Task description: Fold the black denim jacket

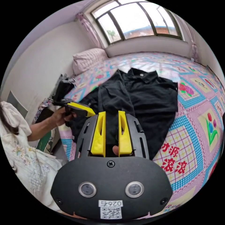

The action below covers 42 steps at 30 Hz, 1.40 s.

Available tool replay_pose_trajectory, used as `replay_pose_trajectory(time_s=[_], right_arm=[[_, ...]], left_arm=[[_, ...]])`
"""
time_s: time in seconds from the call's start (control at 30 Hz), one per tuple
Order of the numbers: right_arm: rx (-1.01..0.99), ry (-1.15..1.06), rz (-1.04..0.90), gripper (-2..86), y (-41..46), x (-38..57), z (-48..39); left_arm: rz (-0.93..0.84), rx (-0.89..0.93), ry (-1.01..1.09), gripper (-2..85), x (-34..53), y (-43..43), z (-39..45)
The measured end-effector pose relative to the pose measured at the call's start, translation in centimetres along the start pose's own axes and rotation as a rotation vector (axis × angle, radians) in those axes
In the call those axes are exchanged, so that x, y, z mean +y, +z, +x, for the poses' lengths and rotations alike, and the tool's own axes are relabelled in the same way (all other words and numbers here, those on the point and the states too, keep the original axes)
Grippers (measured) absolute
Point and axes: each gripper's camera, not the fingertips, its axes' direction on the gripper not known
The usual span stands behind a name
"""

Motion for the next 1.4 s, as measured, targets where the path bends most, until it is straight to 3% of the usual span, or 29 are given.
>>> replay_pose_trajectory(time_s=[0.07, 0.23, 0.4, 0.47, 0.53, 0.57, 0.8, 0.97, 1.03, 1.07, 1.13, 1.23, 1.4], right_arm=[[0.005, 0.026, -0.102, 3.9, 1.9, 1.2, 0.0], [0.024, 0.139, -0.025, 2.4, -1.1, 2.2, -0.9], [0.010, 0.098, 0.078, 1.5, -1.0, -3.1, -3.0], [0.005, 0.068, 0.034, 1.0, 1.2, -4.9, -3.6], [0.079, 0.036, -0.118, -0.3, 4.8, -5.3, -4.5], [0.096, 0.028, -0.149, -0.5, 5.3, -5.0, -4.8], [0.120, 0.072, -0.043, -0.9, 2.4, -7.1, -8.2], [0.111, -0.033, 0.004, -0.9, 5.0, -13.9, -11.0], [0.116, -0.052, -0.027, -0.9, 7.9, -16.0, -11.3], [0.119, -0.050, -0.052, -0.9, 8.8, -16.2, -11.2], [0.100, 0.006, -0.164, -0.9, 11.6, -15.9, -10.2], [0.053, 0.051, -0.101, -0.9, 9.4, -15.3, -10.1], [0.053, 0.107, -0.030, -0.9, 6.9, -15.0, -9.6]], left_arm=[[-0.021, 0.005, -0.009, -1.0, 0.8, -0.2, 0.0], [0.127, -0.092, 0.013, -1.0, 1.3, -7.0, 0.7], [0.224, -0.238, 0.025, -1.0, -6.0, -14.5, -3.4], [0.175, -0.279, -0.018, -1.0, -8.4, -14.6, -6.3], [-0.002, -0.326, -0.085, -1.0, -9.9, -13.0, -10.0], [0.011, -0.239, -0.098, -1.0, -9.6, -13.9, -11.3], [0.317, -0.155, -0.025, -1.0, -9.2, -23.1, -9.9], [0.211, -0.236, -0.024, -1.0, -16.5, -21.5, -12.6], [0.146, -0.329, -0.065, -0.9, -18.5, -20.1, -14.6], [0.033, -0.413, -0.093, -0.9, -19.5, -18.7, -16.2], [0.046, -0.340, -0.131, -0.9, -19.3, -19.7, -17.7], [0.090, -0.273, -0.176, -1.0, -17.7, -20.9, -18.4], [0.246, -0.184, -0.014, -1.0, -17.1, -21.3, -14.1]])
